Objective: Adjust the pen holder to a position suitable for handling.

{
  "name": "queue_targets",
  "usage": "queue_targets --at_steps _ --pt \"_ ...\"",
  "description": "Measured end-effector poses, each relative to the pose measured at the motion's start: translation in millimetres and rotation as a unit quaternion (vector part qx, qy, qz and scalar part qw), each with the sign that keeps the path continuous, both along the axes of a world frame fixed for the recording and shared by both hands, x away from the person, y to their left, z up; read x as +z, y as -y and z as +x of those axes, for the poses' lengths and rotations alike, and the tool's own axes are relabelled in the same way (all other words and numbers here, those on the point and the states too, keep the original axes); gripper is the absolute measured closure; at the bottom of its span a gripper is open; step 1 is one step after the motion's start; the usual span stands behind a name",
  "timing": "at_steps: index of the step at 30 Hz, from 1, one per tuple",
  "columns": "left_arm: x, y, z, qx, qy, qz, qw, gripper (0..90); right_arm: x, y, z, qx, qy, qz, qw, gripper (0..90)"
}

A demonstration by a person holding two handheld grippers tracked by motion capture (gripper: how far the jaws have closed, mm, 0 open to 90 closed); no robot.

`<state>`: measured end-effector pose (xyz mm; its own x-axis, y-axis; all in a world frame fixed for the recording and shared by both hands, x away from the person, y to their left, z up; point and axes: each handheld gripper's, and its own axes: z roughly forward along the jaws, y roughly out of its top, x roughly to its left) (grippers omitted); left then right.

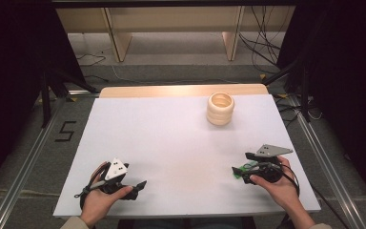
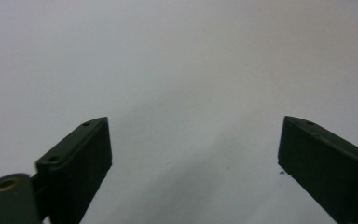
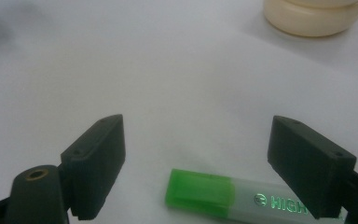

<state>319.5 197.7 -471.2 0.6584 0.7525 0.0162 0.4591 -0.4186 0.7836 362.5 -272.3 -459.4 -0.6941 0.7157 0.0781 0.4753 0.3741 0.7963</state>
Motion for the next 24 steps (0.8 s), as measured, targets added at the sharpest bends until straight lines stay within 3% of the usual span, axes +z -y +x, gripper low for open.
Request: queue_targets --at_steps 2,3,6,7,9,24 --pt "-1.5 1.6 0.6 -0.002 -0.001 0.001 1.0000 22.4 0.1 0.2 0.6 -0.001 0.001 0.002 1.0000 19.8" --pt "-2.4 2.3 0.9 -0.004 -0.003 0.003 1.0000 11.9 0.2 0.3 1.1 -0.002 0.002 0.001 1.0000 19.8" --pt "-3.3 3.2 1.5 -0.002 -0.001 0.004 1.0000 20.3 -0.4 0.7 2.0 -0.003 0.001 0.000 1.0000 19.8" --pt "-3.4 3.2 1.9 -0.002 -0.002 0.007 1.0000 13.6 -0.5 1.4 1.5 -0.002 0.002 -0.001 1.0000 19.8" --pt "-3.9 4.1 2.4 -0.002 -0.004 0.007 1.0000 18.8 -0.2 2.1 0.7 -0.002 0.002 -0.002 1.0000 19.8" --pt "-6.7 11.4 6.1 -0.001 -0.011 0.010 0.9999 16.0 0.0 7.5 -1.9 -0.012 0.007 -0.002 0.9999 19.8"
